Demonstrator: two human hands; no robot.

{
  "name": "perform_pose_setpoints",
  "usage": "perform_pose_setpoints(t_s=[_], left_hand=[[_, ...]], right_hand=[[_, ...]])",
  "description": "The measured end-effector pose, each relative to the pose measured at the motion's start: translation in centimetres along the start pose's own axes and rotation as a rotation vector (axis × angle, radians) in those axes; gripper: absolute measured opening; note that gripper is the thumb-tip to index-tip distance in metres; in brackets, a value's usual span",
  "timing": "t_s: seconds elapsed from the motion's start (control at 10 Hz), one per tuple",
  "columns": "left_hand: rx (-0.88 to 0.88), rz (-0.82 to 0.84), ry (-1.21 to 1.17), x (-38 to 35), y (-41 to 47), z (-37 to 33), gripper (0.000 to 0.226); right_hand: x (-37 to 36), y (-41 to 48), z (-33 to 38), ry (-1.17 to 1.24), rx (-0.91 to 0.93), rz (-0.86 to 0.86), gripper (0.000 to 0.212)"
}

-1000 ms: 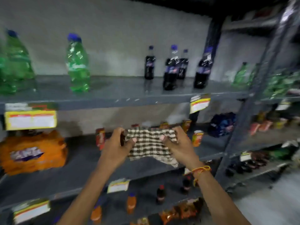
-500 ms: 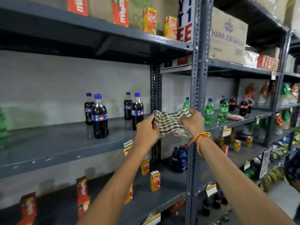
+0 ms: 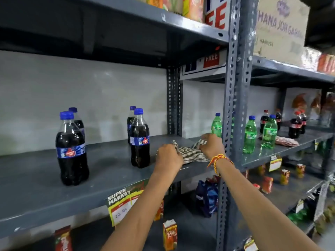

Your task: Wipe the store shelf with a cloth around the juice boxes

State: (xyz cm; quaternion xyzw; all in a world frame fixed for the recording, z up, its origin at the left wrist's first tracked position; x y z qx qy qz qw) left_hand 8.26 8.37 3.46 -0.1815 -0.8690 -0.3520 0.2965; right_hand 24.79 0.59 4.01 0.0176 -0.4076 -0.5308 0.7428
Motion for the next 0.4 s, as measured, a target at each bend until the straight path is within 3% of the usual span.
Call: perform_pose_setpoints(t_s=[0.1,0.3,0.4], left_hand=[[0.012,0.000,0.095,-1.1,0.5,0.1,0.022],[0.003,-0.084,0.165,0.6,-1.8,-0.7,0.026],[-0.132,-0.277,0.037,5.0,-5.1,-2.1,0.020]], right_hand=[[-0.8,0.4,-0.6,-0.109,0.009,-0.007,0.042],[0.2,-1.9,1.7,-0.232,0.288,-0.276,0.024],[2.6,-5.5,4.3,0.047,0.408,-0.390,0.020]])
Point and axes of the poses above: each hand's wrist, its own y-axis towards the middle knuckle, its own x-axis out of the back of the hand, z = x × y, the point moved 9 cm from there along y, towards the middle knuckle, and after that the axes turned 2 degrees about -z, right-handed, at the moved point
